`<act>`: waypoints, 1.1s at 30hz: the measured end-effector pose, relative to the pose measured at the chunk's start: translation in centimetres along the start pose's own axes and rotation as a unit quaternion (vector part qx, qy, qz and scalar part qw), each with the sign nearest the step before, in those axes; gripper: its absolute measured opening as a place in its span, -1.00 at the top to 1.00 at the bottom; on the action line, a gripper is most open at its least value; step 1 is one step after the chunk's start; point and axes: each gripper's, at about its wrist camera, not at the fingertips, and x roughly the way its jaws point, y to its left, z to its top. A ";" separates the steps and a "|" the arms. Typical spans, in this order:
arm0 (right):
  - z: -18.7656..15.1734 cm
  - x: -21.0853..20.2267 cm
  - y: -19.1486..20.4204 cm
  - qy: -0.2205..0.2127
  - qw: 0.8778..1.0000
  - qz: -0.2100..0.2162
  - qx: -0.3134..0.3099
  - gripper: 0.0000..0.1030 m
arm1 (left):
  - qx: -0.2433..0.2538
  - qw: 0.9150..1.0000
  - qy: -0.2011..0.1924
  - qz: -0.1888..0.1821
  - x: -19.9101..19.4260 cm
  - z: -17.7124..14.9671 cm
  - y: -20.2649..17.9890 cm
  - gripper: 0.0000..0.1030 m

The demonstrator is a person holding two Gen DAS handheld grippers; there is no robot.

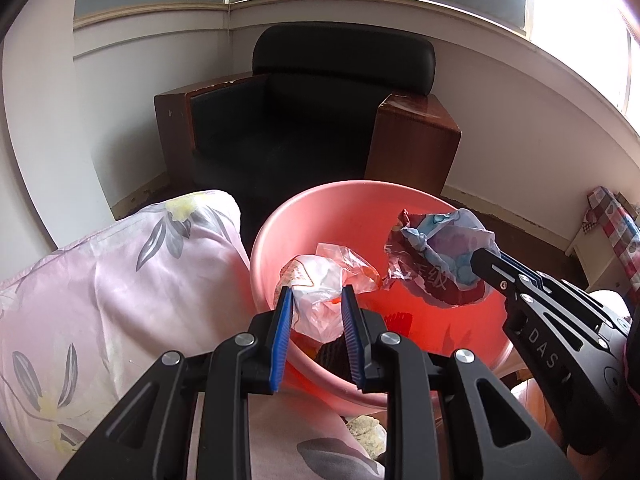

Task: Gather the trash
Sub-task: 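Hold the bag and foil over the pink bucket and open both tools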

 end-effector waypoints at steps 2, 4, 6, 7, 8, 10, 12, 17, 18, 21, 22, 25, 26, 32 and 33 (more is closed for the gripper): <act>-0.1 0.2 0.1 0.000 1.000 -0.003 0.000 0.92 | 0.000 1.000 0.002 0.000 0.2 -0.1 0.0 0.53; -0.1 0.5 0.3 0.003 1.000 -0.006 -0.003 0.92 | -0.002 1.000 0.005 0.000 0.4 -0.2 0.1 0.53; -0.1 0.7 0.6 0.003 1.000 -0.008 -0.007 0.92 | -0.002 1.000 0.008 0.000 0.6 -0.2 0.1 0.53; -0.2 0.8 0.8 0.003 1.000 -0.009 -0.010 0.92 | -0.001 1.000 0.009 0.000 0.7 -0.2 0.1 0.53; -0.2 0.8 1.0 0.003 1.000 -0.010 -0.014 0.92 | -0.001 1.000 0.010 0.001 0.8 -0.2 0.1 0.53; -0.3 0.8 1.4 0.001 1.000 -0.013 -0.023 0.91 | 0.003 1.000 0.011 0.002 1.0 -0.3 -0.1 0.53; -0.3 0.9 1.5 -0.001 0.999 -0.014 -0.031 0.91 | 0.006 1.000 0.011 0.003 1.0 -0.4 -0.2 0.53; -0.3 1.0 1.5 0.001 0.999 -0.008 -0.033 0.91 | 0.006 1.000 0.013 0.004 1.2 -0.3 -0.4 0.51; -0.3 1.0 1.5 0.001 0.999 -0.007 -0.033 0.91 | 0.006 1.000 0.013 0.004 1.2 -0.4 -0.4 0.51; -0.4 1.0 1.3 0.002 0.999 -0.005 -0.031 0.91 | 0.008 1.000 0.012 0.004 1.1 -0.4 -0.5 0.51; -0.4 0.9 1.2 0.002 1.000 -0.004 -0.030 0.91 | 0.008 1.000 0.012 0.003 1.1 -0.4 -0.5 0.51; -0.3 0.9 1.0 0.001 1.000 -0.003 -0.028 0.91 | 0.011 1.000 0.011 0.000 0.9 -0.6 -0.6 0.46; -0.3 0.8 0.9 0.001 1.000 -0.002 -0.027 0.91 | 0.014 1.000 0.010 -0.002 0.8 -0.6 -0.6 0.39; -0.2 0.7 0.7 0.003 1.000 0.005 -0.024 0.91 | 0.024 1.000 -0.004 -0.002 -0.3 -0.8 -1.0 0.00; -0.1 0.7 0.6 0.005 1.000 0.006 -0.024 0.91 | 0.024 1.000 -0.005 -0.002 -0.4 -0.8 -1.0 -0.01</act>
